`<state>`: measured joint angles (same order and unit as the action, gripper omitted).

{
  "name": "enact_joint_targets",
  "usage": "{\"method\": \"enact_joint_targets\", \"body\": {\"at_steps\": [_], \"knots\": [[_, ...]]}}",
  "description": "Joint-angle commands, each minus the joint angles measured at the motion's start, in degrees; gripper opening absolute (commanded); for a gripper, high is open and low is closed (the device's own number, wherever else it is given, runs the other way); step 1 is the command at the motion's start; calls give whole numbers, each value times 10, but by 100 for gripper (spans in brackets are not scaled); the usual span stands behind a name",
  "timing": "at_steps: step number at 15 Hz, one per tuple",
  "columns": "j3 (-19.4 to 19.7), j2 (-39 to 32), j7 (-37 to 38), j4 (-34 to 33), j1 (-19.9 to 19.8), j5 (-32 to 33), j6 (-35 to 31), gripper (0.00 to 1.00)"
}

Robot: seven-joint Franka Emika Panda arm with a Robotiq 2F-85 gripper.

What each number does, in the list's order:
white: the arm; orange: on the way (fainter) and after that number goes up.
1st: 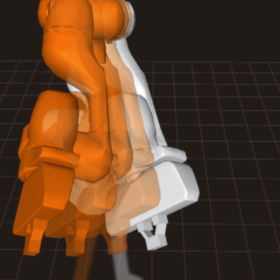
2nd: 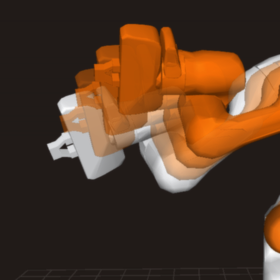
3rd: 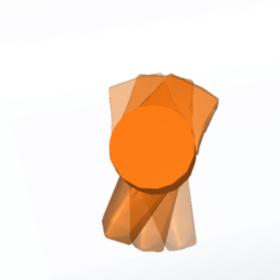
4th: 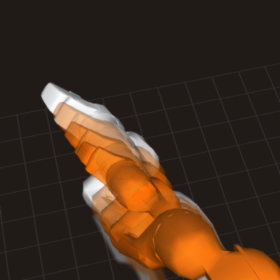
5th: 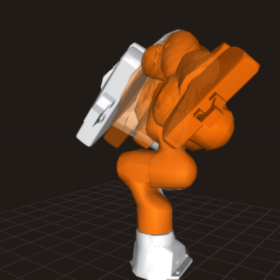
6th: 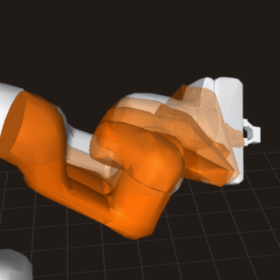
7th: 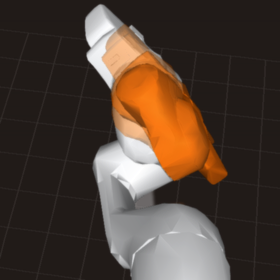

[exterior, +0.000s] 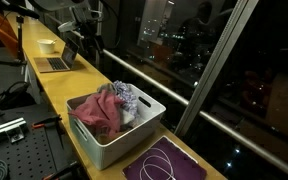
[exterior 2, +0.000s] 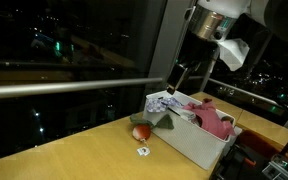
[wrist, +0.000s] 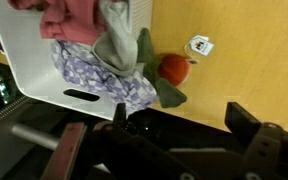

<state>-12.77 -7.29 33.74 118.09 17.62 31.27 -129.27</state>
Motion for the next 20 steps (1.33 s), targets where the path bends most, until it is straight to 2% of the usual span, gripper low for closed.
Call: {"method": "enact_joint_targets", "body": {"at_steps": [1,10,14,20], "knots": [[-2,-81,-13,-85,23,13,16,100],[57,-261,-114,-241,54,6,21,100],[79,-313,-138,-269,57,-3,19,100],[96,-353,-151,-272,53,-9,10,100]]}}
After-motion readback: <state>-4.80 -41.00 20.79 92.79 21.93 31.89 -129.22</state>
